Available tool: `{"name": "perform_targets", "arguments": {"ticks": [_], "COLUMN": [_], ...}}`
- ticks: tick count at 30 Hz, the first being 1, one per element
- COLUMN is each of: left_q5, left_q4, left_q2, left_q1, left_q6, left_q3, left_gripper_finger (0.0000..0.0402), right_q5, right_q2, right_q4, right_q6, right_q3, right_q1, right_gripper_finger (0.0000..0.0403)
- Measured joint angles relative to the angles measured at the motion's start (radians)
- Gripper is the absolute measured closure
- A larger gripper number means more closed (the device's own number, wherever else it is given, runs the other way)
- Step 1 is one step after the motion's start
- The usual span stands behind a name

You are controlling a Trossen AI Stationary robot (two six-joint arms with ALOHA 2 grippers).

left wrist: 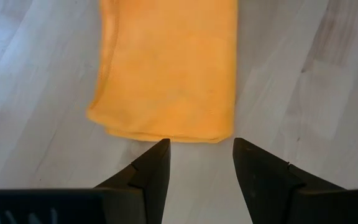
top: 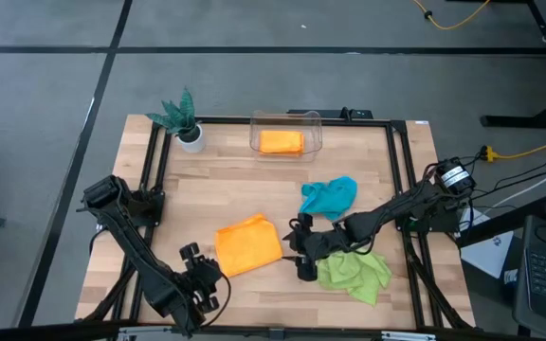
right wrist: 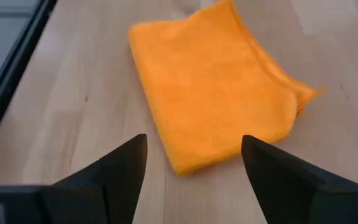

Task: Fold microfiber towels
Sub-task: Fold the orange microfiber towel

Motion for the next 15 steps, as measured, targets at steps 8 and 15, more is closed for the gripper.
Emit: {"name": "perform_targets", "arguments": {"ticks": [8, 15], "left_q5": [0.004, -0.002], "left_q4": [0.076, 0.075], "left_q2": [0.000, 0.000], "left_q1": [0.002, 0.012], "left_q6": [0.027, 0.028], "left_q3": [0.000, 0.000], "left_gripper_finger": [0.0234, 0.0234], "right_q5": [-0.030, 0.052], "right_q2": [0.000, 0.102], "right_q4": [0.081, 0.320], "right_q6": [0.037, 0.100], "right_q3": [0.000, 0.001], "right_q1": [-0.003, -0.011], "right_gripper_finger": [0.0146, 0.0147]}}
